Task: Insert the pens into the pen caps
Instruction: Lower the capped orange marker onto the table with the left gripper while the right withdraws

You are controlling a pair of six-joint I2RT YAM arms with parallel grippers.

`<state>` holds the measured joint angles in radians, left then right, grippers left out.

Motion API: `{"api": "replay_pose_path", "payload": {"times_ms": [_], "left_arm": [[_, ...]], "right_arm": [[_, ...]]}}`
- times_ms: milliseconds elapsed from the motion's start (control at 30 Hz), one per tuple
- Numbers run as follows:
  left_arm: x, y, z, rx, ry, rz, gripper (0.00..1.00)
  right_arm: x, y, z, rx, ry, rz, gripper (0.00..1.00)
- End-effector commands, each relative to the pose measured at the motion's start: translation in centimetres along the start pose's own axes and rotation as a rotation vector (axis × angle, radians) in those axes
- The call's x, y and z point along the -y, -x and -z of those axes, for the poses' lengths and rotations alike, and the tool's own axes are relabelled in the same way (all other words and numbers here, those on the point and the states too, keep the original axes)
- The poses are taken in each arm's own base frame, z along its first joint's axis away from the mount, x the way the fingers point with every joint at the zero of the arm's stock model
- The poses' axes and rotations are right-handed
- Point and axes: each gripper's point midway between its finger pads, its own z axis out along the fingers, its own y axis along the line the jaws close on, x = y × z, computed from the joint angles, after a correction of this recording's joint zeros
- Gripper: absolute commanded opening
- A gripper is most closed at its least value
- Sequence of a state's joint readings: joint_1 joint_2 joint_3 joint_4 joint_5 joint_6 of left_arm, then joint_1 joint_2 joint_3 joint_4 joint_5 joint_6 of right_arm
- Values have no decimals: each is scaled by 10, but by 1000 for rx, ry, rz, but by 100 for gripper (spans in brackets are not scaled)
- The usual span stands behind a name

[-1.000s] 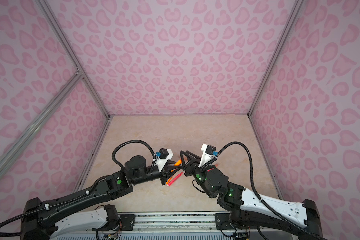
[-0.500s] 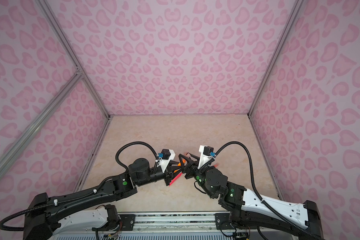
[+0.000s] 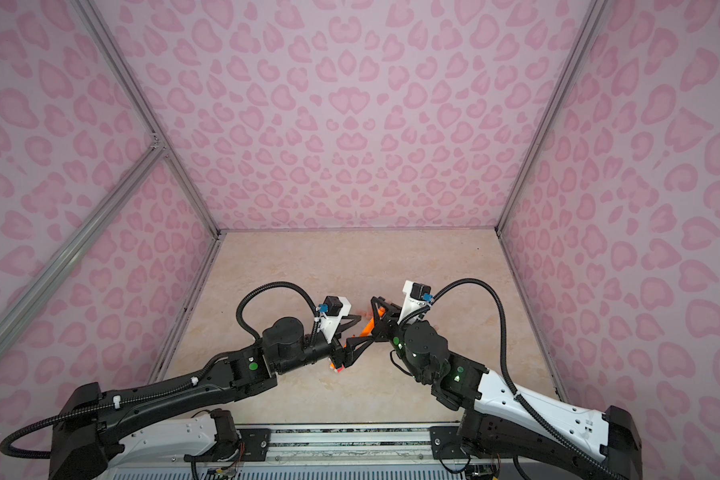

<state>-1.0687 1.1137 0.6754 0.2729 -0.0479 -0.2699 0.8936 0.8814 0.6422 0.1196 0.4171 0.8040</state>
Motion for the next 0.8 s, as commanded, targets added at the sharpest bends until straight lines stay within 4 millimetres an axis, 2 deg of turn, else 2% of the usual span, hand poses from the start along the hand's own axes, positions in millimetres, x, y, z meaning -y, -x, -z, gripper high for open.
{"api": "replay_pose_path", "payload": {"times_ms": [0,100,200,300,467,633,767], "left_arm": [[-41,-26,8,-48,213,60,78],[-59,-57,15,-132,301,81,78],[-68,-80,20,-206,345,108,77],[-70,-99,23,-279,366,120,75],[-66,-129,29,-380,362,160,74],[-68,-137,32,-393,392,150,74],[-66,-140,25,-410,386,129,74]], "right_arm": [[53,-19,-19,-99,-109,-69,0],[103,-27,-41,-133,-170,-181,0],[140,-38,-56,-156,-243,-232,0],[162,-52,-72,-211,-286,-268,0],[184,-72,-90,-294,-317,-299,0],[212,-90,-94,-335,-393,-297,1],[230,-98,-90,-351,-435,-297,3]]}}
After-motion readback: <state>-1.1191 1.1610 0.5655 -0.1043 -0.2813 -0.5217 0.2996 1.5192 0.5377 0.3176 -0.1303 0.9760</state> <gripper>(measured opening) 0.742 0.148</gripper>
